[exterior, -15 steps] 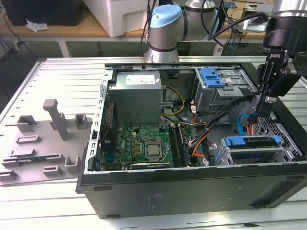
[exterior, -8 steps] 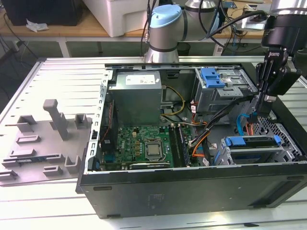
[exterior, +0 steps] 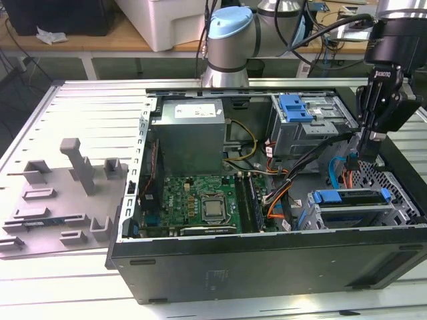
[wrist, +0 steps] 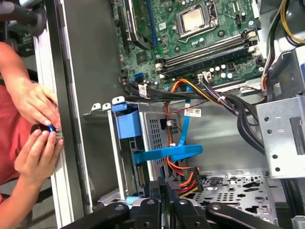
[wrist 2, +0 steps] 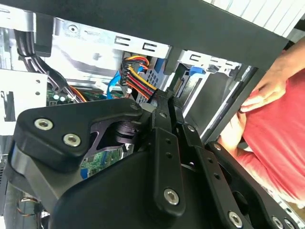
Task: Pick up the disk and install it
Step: 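Insert the first disk wire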
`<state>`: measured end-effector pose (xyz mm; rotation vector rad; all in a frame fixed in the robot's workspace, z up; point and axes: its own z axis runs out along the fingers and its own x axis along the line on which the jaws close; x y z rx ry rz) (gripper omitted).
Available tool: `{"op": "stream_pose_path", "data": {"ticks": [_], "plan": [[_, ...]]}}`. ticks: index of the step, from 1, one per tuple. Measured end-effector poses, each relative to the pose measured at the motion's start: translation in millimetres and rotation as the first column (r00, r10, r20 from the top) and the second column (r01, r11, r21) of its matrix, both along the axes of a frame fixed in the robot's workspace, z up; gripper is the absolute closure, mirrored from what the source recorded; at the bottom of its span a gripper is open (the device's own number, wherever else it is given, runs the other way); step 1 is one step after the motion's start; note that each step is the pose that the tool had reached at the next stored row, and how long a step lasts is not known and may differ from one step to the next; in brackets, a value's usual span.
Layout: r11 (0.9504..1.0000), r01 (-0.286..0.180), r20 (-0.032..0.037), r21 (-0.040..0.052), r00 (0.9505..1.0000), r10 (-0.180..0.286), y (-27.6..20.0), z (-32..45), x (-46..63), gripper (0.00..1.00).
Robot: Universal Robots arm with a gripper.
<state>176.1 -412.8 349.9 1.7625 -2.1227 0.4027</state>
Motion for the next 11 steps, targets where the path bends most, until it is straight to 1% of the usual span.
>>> {"op": "stream_pose_path", "data": {"ticks": [1, 2, 3, 4, 8, 9, 11], "plan": [[1.0, -0.002, 0.0012, 0.0045, 1.0, 0.002, -0.2, 0.1, -0.1, 0.83], [0.9996, -0.017, 0.0074, 0.0218, 0.9998, 0.017, -1.7, 3.7, -1.1, 0.83], [0.999, -0.032, 0.018, 0.0324, 0.9993, 0.031, -3.0, 9.5, -3.5, 0.83], [0.9988, -0.036, 0.0199, 0.0329, 0.9992, 0.036, -3.2, 9.7, -4.3, 0.83], [0.9988, -0.036, 0.0199, 0.0323, 0.9992, 0.035, -3.2, 9.7, -4.4, 0.83], [0.9988, -0.036, 0.0203, 0.0333, 0.9992, 0.035, -3.3, 9.7, -4.6, 0.83], [0.9985, -0.037, 0.0226, 0.0395, 0.9991, 0.036, -3.9, 10.5, -5.6, 0.83]]}}
